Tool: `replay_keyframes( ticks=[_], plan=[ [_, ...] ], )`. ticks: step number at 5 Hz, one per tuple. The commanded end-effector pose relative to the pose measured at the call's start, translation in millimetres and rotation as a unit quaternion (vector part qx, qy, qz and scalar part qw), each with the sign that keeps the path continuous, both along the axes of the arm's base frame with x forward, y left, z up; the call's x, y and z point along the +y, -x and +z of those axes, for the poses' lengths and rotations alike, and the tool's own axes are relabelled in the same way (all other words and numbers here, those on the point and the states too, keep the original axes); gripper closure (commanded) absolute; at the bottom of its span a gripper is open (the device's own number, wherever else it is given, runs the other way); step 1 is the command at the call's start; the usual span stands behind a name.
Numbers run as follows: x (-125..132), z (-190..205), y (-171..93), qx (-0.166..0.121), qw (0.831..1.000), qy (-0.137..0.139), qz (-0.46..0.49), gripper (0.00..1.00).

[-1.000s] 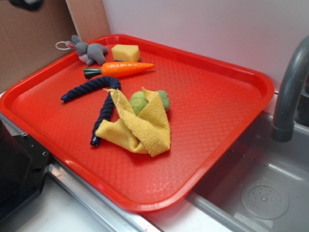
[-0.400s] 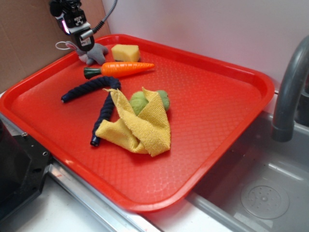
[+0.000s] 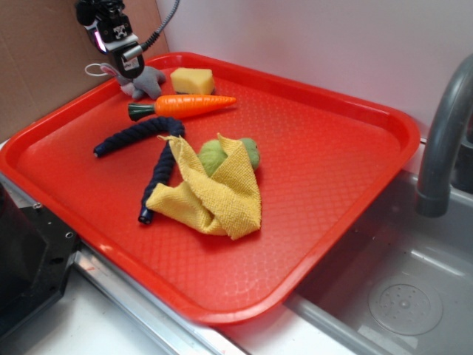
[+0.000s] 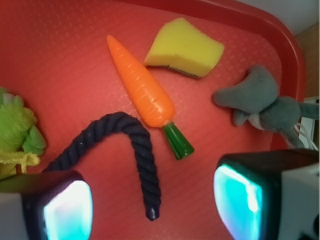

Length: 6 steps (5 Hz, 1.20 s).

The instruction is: Grab the carrot.

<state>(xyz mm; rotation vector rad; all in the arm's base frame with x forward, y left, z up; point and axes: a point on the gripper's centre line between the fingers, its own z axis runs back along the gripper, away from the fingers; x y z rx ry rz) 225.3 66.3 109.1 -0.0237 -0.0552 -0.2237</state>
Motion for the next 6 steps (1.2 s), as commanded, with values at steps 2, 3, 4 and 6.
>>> replay_keyframes(
  ticks=[2, 3, 4, 6],
  plan=[
    [-13, -82, -61, 0.007, 0.997, -0.035, -0.064, 0.00],
    [-6, -98, -62, 0.024, 0.998, -0.026, -0.053, 0.00],
    [-4, -105, -60, 0.034, 0.998, -0.017, -0.042, 1.00],
    [-37, -10, -44, -0.039, 0.999, 0.014, 0.006, 1.00]
  ],
)
